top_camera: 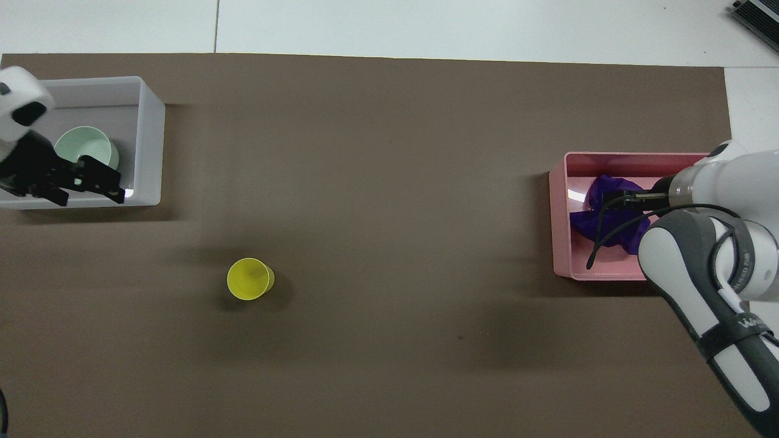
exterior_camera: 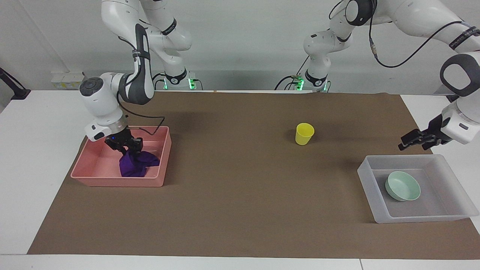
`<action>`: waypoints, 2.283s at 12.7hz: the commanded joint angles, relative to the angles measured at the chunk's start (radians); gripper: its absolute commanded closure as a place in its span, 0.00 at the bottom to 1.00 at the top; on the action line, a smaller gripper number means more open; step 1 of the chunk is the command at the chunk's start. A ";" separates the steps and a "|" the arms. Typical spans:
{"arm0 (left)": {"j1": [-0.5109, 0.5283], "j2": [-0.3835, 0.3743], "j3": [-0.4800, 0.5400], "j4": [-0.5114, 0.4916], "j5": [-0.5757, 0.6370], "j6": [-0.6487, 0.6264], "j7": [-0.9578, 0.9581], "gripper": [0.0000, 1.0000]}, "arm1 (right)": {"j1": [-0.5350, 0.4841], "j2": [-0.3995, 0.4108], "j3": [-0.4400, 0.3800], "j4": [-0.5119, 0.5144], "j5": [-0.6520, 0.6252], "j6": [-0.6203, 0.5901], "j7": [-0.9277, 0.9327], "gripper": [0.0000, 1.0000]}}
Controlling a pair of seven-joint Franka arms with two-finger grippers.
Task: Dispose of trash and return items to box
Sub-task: 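Release the cloth in the tray while the left gripper reaches the yellow cup, then grasp the yellow cup with the left gripper and lift it, then carry the yellow cup into the clear box with the left gripper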
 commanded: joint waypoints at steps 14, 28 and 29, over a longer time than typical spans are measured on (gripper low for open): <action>-0.226 -0.126 0.018 -0.625 -0.093 0.510 -0.063 1.00 | 0.076 -0.146 -0.002 0.557 -0.035 -0.824 0.103 0.00; 0.185 0.037 0.030 0.051 -0.092 0.166 -0.152 1.00 | 0.053 -0.206 -0.007 0.422 -0.044 -0.798 0.027 0.00; 0.208 0.098 0.028 0.112 -0.071 0.218 -0.150 1.00 | 0.054 -0.212 -0.007 0.410 -0.044 -0.786 0.027 0.00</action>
